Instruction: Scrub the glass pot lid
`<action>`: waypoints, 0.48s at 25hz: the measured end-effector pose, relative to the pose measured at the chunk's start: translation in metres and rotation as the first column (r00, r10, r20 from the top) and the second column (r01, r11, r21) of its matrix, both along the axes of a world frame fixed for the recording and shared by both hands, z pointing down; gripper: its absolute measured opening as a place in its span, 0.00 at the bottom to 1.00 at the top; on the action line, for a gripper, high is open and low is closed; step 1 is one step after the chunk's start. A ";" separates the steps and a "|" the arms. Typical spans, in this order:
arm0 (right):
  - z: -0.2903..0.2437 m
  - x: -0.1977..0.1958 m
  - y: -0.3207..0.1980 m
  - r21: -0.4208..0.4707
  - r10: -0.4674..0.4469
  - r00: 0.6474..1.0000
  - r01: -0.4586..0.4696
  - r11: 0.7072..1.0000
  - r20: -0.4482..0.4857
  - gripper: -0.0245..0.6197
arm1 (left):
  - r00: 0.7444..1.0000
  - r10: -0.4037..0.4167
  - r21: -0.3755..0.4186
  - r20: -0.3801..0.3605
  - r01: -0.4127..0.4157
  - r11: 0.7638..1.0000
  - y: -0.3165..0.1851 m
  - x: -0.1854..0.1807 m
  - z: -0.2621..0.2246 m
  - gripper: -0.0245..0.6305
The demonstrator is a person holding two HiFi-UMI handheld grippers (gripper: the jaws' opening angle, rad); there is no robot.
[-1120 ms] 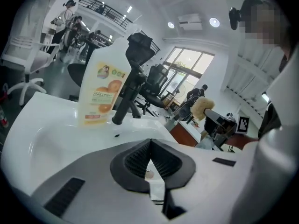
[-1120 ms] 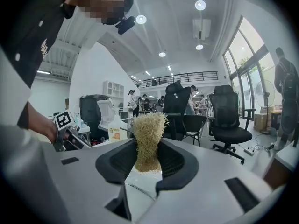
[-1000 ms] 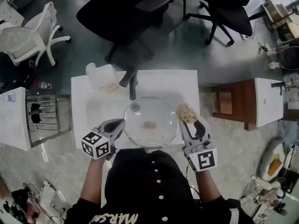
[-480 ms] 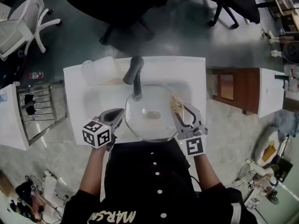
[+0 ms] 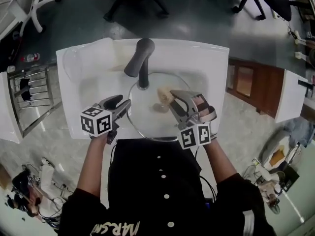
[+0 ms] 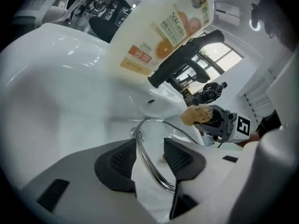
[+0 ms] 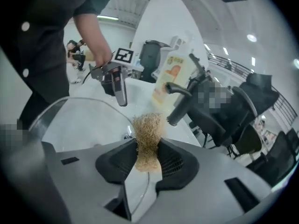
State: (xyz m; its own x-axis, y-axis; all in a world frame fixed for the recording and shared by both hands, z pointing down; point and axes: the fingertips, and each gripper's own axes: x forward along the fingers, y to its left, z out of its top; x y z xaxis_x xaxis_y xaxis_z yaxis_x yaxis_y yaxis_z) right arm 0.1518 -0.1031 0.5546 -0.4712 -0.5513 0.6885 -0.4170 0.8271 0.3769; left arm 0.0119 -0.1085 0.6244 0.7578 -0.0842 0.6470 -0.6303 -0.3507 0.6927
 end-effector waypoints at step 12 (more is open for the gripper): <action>0.079 -0.060 -0.009 0.068 -0.475 0.842 0.506 0.860 -0.257 0.26 | 0.999 0.026 -0.228 0.029 -0.018 0.973 0.021 0.006 0.032 0.39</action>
State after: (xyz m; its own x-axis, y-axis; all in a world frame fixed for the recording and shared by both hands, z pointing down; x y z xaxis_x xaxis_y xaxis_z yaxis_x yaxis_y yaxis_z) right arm 0.0913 -0.1124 0.6335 -0.5459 -0.3788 0.7473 0.1388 0.8387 0.5265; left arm 0.0177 -0.0875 0.6561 0.7366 0.0848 0.6710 -0.6472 -0.1999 0.7357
